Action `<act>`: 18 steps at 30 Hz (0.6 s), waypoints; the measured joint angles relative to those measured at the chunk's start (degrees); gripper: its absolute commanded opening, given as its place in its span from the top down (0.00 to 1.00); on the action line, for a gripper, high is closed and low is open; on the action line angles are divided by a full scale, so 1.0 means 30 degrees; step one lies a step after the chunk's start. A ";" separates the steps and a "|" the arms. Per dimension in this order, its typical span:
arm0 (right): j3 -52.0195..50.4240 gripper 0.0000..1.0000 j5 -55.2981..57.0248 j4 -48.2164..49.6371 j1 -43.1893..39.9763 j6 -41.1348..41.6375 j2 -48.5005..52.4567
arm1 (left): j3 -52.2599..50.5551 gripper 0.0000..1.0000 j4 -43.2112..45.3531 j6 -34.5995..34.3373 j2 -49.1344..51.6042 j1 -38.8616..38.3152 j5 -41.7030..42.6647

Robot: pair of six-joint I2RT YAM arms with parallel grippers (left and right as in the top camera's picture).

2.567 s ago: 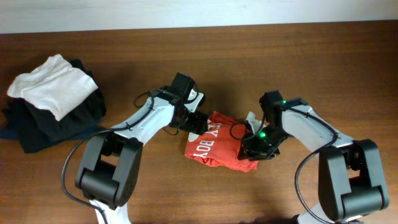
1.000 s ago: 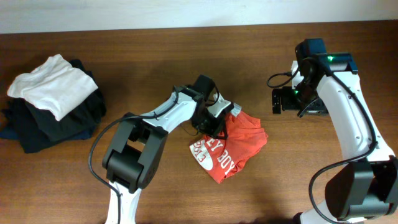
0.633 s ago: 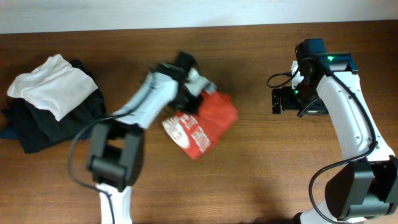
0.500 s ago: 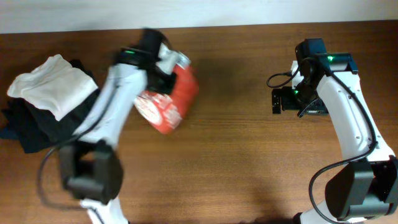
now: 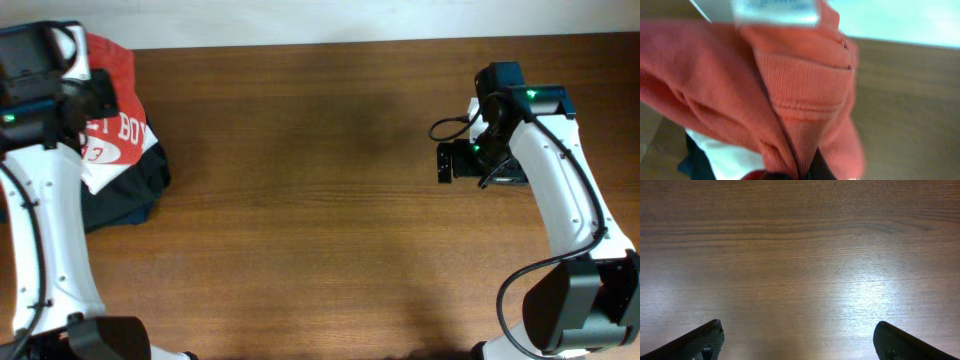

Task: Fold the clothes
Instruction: 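Place the folded T-shirt on the clothes stack and release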

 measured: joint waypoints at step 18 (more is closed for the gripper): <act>0.0000 0.01 0.0000 -0.0124 0.0000 0.0000 0.0000 | 0.0007 0.01 0.2047 -0.0525 0.4554 0.5493 0.2346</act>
